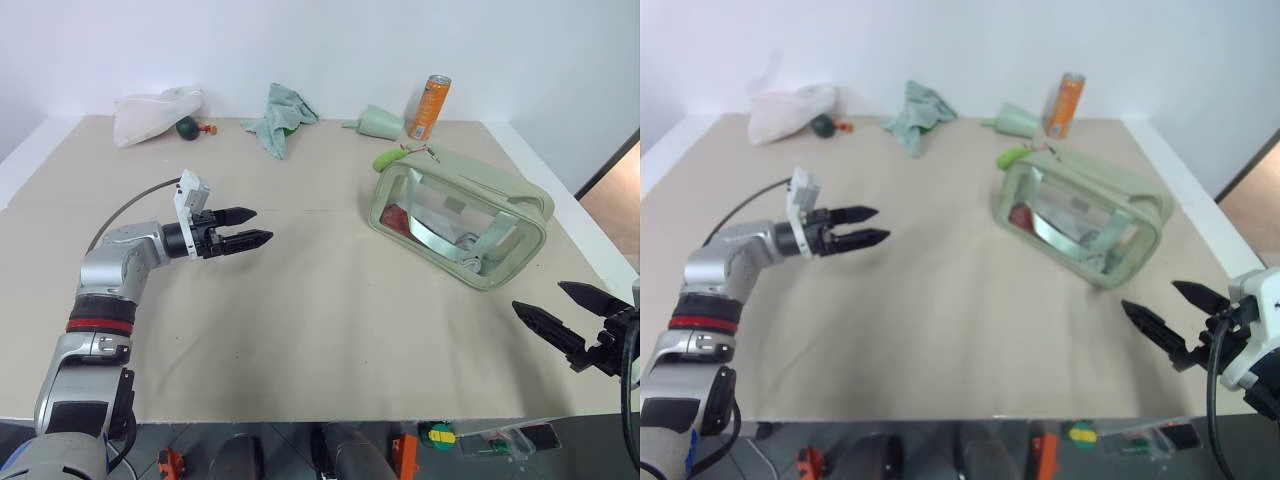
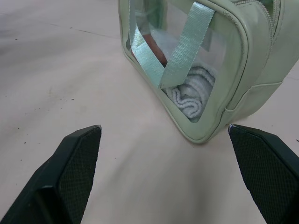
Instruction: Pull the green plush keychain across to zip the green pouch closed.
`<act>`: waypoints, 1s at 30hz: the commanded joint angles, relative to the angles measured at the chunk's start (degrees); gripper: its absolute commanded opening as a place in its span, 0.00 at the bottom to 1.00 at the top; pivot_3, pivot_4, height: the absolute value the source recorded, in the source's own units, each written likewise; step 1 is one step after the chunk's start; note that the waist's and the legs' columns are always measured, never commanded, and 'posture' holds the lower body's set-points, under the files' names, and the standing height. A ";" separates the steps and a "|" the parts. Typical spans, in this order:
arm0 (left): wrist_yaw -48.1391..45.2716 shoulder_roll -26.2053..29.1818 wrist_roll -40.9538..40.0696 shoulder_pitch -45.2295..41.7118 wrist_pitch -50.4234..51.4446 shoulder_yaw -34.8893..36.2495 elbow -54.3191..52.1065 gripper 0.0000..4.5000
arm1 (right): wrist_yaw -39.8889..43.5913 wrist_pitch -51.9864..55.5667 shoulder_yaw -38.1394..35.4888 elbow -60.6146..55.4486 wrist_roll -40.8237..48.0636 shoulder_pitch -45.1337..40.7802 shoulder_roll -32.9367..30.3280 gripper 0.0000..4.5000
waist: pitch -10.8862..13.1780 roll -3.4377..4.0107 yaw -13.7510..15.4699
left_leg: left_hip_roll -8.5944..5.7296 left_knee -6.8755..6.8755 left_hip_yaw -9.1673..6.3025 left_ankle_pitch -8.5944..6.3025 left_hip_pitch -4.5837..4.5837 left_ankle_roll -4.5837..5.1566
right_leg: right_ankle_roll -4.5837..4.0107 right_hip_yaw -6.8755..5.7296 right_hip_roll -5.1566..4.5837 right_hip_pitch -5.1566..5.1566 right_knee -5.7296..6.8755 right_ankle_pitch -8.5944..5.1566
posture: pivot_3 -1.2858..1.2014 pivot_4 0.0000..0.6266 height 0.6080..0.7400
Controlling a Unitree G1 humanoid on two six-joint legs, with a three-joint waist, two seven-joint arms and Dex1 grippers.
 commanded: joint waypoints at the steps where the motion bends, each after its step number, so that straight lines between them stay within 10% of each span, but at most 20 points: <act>1: -1.28 0.41 -0.20 -1.18 -0.68 0.54 -1.80 1.00 | -1.54 -1.26 1.55 -1.20 -0.61 -3.52 -1.57 1.00 | 0.00 0.00 -0.01 | 0.00 0.00 0.00 0.00 0.00 0.00 | 0.00 0.00 0.00 0.00 0.00 0.00 | 0.52 0.24 1.00; 14: -4.11 -1.49 -6.26 4.48 -2.58 2.97 -17.58 1.00 | -3.60 -3.10 32.73 16.10 -10.27 -48.52 -12.19 1.00 | 0.06 0.11 -0.04 | -0.04 -0.10 0.13 0.15 -0.02 0.17 | 0.01 0.30 0.08 -0.08 -0.01 0.09 | 0.52 0.24 1.00; 28: 2.22 0.17 -11.47 13.30 -0.35 8.54 -29.16 1.00 | 9.76 -20.40 47.85 43.96 -30.34 -62.10 -11.41 1.00 | 0.06 0.11 0.08 | -0.12 0.11 0.16 -0.07 -0.34 0.31 | -0.01 0.30 -0.07 -0.25 -0.05 -0.04 | 0.52 0.24 1.00; 30: 3.10 0.13 -11.88 14.14 -0.25 8.83 -30.14 1.00 | 11.30 -21.21 48.00 44.31 -30.74 -62.35 -10.94 0.88 | 0.06 0.11 0.08 | -0.11 0.12 0.15 -0.07 -0.32 0.31 | 0.00 0.29 -0.06 -0.23 -0.04 -0.03 | 0.52 0.24 1.00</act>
